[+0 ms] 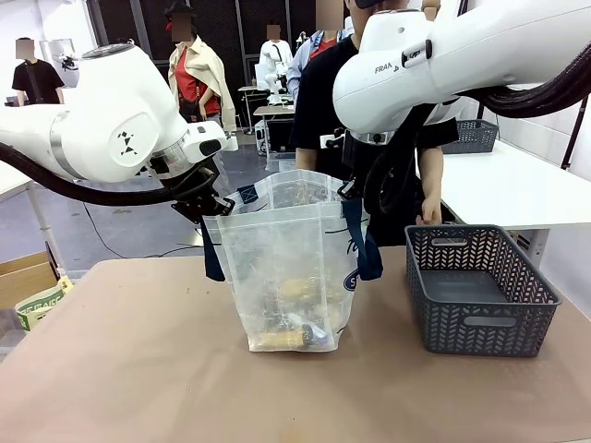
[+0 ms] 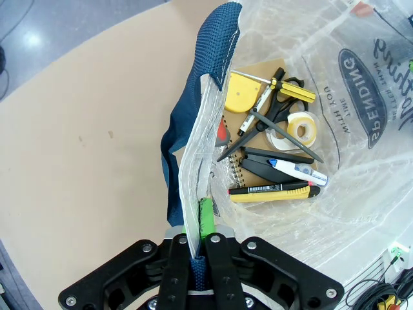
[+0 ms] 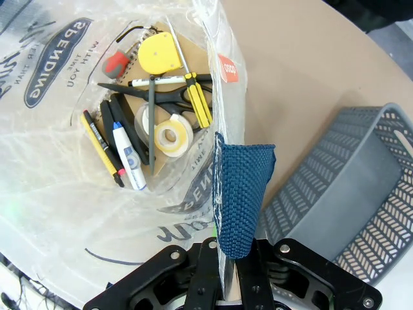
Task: Transfer purchased items from the store into the shopping bag.
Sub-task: Move the Reusable shopping bag to the right side of the table.
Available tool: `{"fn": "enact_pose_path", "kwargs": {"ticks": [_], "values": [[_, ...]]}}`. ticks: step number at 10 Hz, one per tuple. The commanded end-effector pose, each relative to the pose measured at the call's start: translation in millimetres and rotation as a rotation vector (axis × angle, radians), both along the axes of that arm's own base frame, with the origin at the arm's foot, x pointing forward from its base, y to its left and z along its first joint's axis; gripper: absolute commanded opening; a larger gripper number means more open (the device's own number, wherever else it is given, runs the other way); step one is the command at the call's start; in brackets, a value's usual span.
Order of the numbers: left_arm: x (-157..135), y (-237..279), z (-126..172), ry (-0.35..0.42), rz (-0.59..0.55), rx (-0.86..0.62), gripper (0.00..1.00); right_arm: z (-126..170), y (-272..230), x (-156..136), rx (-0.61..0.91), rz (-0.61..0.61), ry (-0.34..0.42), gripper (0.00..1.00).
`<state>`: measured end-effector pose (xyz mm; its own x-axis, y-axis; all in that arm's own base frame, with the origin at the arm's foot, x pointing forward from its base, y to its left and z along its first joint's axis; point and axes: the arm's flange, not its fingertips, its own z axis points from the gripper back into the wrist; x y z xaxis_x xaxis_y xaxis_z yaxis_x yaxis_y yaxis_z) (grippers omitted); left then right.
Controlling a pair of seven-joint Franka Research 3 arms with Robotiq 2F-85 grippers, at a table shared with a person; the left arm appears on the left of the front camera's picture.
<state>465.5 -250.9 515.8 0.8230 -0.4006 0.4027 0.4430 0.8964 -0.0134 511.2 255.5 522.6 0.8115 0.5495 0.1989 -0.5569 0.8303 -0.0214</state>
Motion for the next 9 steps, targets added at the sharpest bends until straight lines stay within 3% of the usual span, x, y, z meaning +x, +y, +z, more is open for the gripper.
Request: {"fn": "enact_pose_path", "kwargs": {"ticks": [1, 9], "values": [[-1.1, 3.1, -0.2, 0.001, 0.013, -0.001, 0.00, 1.1, -2.5, 0.7, 0.002, -0.008, -0.004, 0.00], [-1.1, 3.1, -0.2, 0.001, 0.013, -0.001, 0.00, 1.1, -2.5, 0.7, 0.002, -0.008, -0.004, 0.00]]}}
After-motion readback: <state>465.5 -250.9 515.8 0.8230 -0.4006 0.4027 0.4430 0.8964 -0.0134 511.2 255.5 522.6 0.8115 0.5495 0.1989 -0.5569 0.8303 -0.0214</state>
